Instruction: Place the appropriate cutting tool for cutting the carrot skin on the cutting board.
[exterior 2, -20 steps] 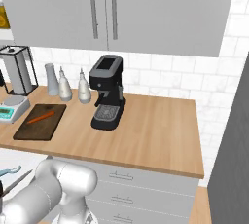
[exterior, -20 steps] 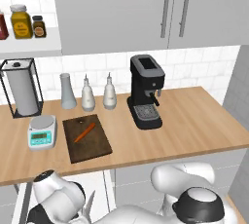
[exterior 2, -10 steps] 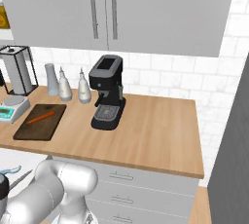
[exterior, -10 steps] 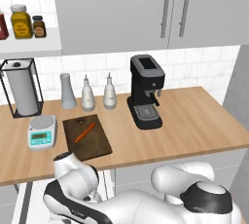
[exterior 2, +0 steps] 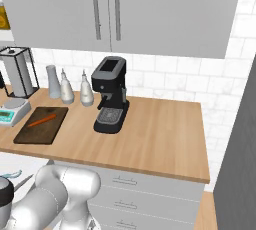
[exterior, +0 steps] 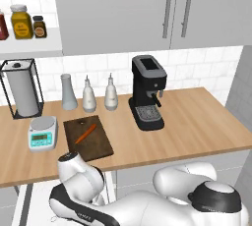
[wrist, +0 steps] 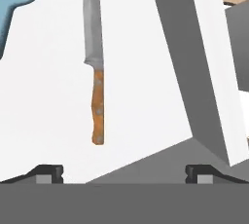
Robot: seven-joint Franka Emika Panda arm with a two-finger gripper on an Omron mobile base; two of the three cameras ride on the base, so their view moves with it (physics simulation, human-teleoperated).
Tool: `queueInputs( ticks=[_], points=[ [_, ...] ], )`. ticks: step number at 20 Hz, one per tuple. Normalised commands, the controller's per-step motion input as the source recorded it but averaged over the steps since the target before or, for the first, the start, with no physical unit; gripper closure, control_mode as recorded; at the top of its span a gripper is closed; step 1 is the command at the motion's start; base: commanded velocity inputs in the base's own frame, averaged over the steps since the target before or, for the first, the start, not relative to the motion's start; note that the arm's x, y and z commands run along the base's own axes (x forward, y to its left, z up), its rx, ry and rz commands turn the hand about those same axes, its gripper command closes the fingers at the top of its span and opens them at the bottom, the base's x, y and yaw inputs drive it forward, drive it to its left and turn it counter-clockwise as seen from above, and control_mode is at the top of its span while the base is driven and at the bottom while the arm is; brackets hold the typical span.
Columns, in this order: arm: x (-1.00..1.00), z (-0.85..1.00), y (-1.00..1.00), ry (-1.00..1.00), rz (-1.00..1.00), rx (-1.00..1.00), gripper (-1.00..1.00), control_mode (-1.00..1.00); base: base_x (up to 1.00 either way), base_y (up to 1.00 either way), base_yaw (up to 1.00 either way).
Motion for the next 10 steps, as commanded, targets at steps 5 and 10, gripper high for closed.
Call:
queueInputs(
  ticks=[5, 10],
  points=[
    [0.22, 0.0, 0.0, -0.11, 0.01, 0.0, -1.0, -1.0, 0.0, 0.0, 0.0],
    [0.51, 0.0, -0.09, -0.01, 0.05, 0.0, -1.0, -1.0, 0.0, 0.0, 0.0]
  ],
)
